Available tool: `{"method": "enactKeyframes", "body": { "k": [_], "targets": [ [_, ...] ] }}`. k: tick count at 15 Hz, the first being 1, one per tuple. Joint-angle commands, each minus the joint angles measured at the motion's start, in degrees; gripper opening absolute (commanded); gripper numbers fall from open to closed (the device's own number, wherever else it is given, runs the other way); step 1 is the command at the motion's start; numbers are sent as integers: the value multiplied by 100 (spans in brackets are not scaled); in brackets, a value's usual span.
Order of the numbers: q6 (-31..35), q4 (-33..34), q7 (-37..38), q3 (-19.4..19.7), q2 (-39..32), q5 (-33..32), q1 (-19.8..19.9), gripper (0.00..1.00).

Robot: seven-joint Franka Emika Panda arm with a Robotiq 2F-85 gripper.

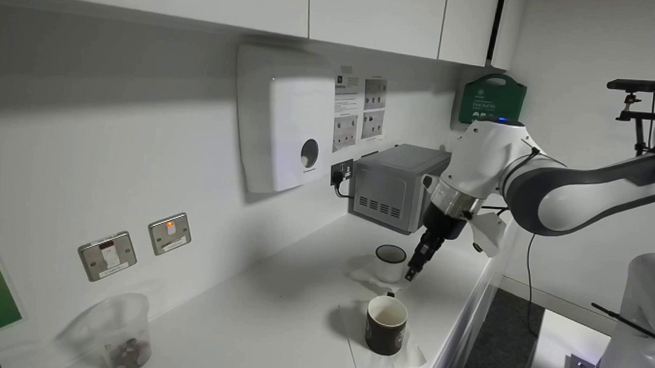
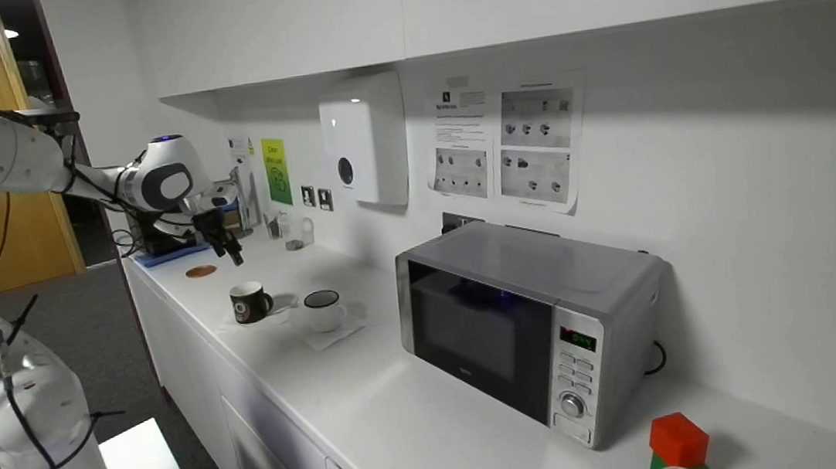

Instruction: Take the two cups off the paper towels, the stack the paper towels on the counter

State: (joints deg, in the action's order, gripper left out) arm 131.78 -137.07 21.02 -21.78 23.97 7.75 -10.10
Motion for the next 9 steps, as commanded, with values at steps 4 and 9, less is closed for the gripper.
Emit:
{"method": "enactKeyframes", "body": {
  "k": [4, 9],
  "targets": [
    [-184, 766, -890, 262, -958, -72, -279, 100],
    [-550, 1032, -2454, 514, -1236, 119, -535, 100]
  ]
}}
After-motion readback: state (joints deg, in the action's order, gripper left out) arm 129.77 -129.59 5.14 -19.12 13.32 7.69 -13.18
